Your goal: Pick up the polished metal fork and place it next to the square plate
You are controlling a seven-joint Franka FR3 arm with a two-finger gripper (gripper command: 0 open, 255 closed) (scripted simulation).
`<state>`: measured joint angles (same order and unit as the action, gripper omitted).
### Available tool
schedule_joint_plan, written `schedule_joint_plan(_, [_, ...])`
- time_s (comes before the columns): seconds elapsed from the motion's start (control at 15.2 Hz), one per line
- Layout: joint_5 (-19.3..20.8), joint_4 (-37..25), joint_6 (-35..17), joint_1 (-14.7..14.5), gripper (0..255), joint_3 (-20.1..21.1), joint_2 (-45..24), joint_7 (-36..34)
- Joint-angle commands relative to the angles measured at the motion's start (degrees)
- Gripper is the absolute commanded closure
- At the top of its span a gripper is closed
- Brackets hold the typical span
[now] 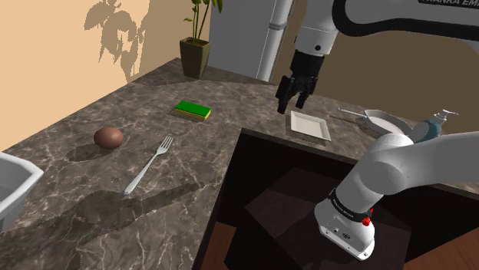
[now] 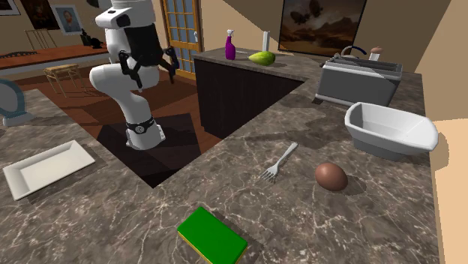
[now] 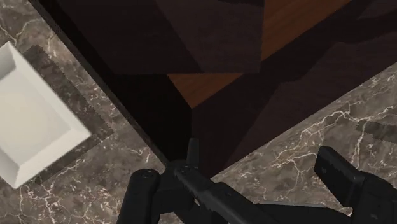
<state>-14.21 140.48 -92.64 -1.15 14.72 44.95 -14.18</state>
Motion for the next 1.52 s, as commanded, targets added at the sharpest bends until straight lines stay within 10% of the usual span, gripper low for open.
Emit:
schedule_joint_plan(0.0, [-2.15, 0.34, -2.75, 0.18, 0, 3.50, -1.28, -5.35])
schedule_joint_plan(0.86, [-3.83, -8.95, -21.13, 8.22, 0, 27.73, -22.23, -39.82])
schedule_joint_plan(1.19, [6.57, -16.50, -26.91, 14.66, 0, 38.42, -36.47, -57.72])
schedule_joint_plan(1.45, [23.34, -24.49, -28.06, 15.01, 0, 42.77, -52.64, -76.44])
